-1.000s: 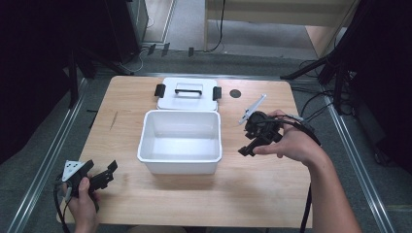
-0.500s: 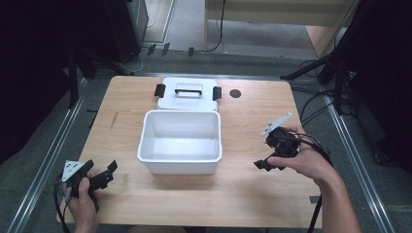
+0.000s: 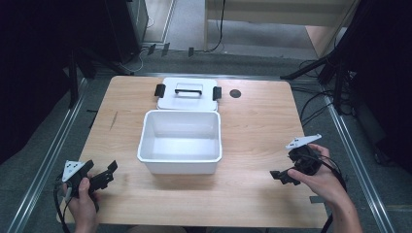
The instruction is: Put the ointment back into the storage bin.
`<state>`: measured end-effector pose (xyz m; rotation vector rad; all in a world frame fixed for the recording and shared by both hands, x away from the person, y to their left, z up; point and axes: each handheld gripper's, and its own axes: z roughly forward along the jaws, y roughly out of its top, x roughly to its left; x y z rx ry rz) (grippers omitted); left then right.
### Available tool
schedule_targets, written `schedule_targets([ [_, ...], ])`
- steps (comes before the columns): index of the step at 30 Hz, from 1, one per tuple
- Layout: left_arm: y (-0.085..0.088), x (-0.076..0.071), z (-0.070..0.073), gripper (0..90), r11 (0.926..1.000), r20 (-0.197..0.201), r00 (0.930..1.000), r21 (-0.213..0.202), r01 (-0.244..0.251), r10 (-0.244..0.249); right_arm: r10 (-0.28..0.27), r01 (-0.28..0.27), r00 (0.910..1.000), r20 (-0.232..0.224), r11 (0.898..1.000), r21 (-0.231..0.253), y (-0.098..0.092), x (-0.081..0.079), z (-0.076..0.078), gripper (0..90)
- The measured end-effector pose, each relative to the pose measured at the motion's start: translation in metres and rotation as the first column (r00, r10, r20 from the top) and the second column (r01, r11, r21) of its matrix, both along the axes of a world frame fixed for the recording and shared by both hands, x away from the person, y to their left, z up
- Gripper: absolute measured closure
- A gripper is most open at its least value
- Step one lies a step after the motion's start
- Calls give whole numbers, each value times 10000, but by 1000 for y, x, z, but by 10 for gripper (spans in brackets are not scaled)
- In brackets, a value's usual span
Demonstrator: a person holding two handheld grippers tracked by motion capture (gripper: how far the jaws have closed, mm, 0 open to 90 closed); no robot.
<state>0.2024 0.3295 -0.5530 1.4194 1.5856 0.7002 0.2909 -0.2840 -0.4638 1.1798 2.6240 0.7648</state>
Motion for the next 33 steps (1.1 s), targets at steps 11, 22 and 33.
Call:
schedule_targets([
  [11, 0, 0, 0, 80, 10000, -11, 10000, 6, -1, 1, -1938, 1820, 9766, 934, 9758, 1209, -40, -29, -44, 0],
  [22, 0, 0, 0, 80, 10000, -14, 10000, 8, -38, 38, -3667, 3047, 9090, 1982, 9090, 2845, -60, -57, -77, 0],
  [33, 0, 0, 0, 80, 10000, -9, 10000, 2, -54, 54, -5174, 3871, 8004, 3029, 8318, 3978, -67, -75, -83, 0],
])
